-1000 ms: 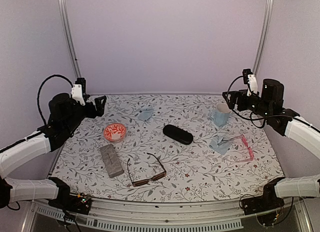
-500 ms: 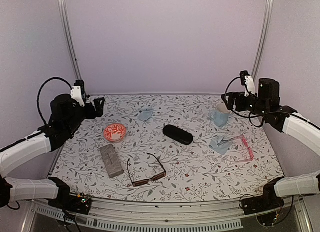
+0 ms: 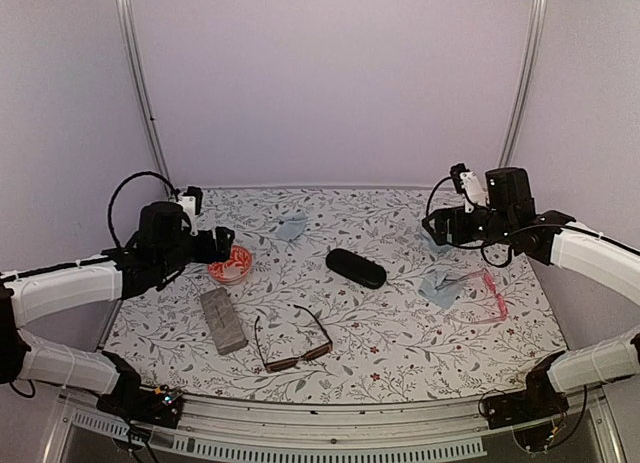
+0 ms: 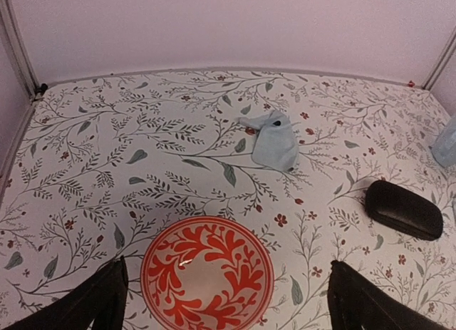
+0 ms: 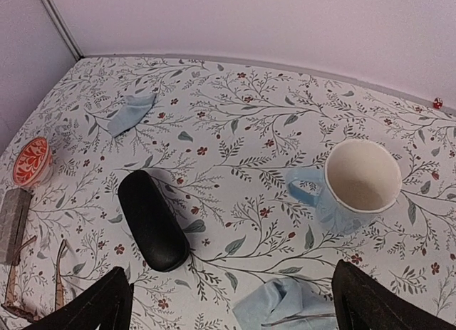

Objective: Organize the sunglasses
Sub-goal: Pick up the sunglasses case from the center of the board.

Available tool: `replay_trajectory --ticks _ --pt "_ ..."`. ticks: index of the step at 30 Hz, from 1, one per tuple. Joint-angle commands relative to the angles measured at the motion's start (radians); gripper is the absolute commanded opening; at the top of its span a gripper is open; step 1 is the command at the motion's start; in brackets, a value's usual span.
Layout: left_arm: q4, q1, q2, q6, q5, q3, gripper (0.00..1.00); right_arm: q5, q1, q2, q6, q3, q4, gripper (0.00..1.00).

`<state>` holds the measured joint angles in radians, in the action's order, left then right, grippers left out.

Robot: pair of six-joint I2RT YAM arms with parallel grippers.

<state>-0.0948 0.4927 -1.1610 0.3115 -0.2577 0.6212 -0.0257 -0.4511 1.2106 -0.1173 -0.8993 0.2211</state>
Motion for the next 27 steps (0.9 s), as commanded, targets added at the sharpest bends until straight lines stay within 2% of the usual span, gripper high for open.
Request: replay_trajectory --ticks 1,9,14,19,27 --pt "0.006 0.079 -0.035 0.000 0.023 -0.011 0.98 -0.059 -0.045 0.038 -0.022 0.050 0.011 0.99" --pt "0.001 0.150 -0.053 -0.006 0.011 -0.002 0.97 -0.085 -0.147 0.229 0.029 0.029 -0.019 0.99" --pt "-0.013 0.169 -0.031 0.012 -0.001 -0.005 0.97 -0.106 -0.188 0.423 0.084 -0.087 -0.020 0.99" --pt "-0.018 0.186 -0.001 0.021 -0.011 -0.011 0.97 -0.048 -0.226 0.593 0.191 -0.215 0.022 0.99" --pt "-0.009 0.193 0.039 -0.004 -0.044 -0.014 0.98 -0.058 -0.227 0.776 0.265 -0.362 0.069 0.99"
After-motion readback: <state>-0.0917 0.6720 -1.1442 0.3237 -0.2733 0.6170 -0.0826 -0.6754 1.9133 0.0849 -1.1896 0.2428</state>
